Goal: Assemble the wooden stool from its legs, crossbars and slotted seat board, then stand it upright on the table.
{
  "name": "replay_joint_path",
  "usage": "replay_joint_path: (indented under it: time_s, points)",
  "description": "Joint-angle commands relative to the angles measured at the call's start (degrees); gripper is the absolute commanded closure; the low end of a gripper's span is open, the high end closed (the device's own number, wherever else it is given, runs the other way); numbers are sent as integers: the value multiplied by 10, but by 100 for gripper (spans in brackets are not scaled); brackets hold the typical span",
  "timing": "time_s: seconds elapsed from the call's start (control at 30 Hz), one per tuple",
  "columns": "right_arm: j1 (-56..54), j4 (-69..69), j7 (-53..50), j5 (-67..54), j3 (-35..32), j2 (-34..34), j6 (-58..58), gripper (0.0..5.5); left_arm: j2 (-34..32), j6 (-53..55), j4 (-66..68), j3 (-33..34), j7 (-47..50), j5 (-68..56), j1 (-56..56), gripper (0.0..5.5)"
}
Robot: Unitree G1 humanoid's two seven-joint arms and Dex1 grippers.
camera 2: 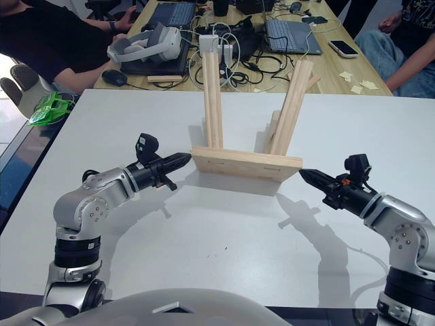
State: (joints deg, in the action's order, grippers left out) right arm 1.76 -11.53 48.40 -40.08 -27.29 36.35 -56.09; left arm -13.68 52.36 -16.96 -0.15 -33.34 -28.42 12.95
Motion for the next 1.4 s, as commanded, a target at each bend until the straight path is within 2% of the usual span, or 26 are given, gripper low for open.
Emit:
replay_joint_path:
  time_s: [0.03, 0.33, 0.5, 0.63, 0.83, 0.9, 1.0, 1.17, 1.3, 1.4]
  points:
    - [-41, -48, 40, -86, 43, -33, -12, 550, 40, 21, -16, -65, -57, -70, 18, 547]
    - [-37, -48, 38, -87, 45, -32, -10, 550, 37, 18, -15, -68, -55, -68, 17, 547]
    - [-31, -32, 32, -66, 36, -34, 17, 550, 29, -10, 10, -68, -36, -29, 13, 547]
    - [-27, 7, 35, -56, 12, -24, 40, 550, 11, -13, 9, -34, -19, -29, 2, 547]
    - [26, 57, 34, -47, -49, 11, 60, 550, -86, 27, -42, 60, -28, -67, -48, 547]
    - [34, 84, 28, -37, -55, 10, 78, 550, -98, 30, -39, 68, -23, -69, -47, 547]
    - [32, 104, 24, -23, -36, 4, 100, 550, -78, 28, -24, 46, 13, -52, -31, 547]
    - [-13, 203, 8, 75, 47, 2, 194, 550, -5, 40, 85, -36, 164, 58, 16, 547]
    - [-75, 317, 7, 171, 133, 2, 283, 550, 15, 49, 137, -86, 214, 118, 35, 547]
    - [-115, 404, 9, 224, 175, -1, 345, 550, 20, 61, 145, -109, 215, 134, 40, 547]
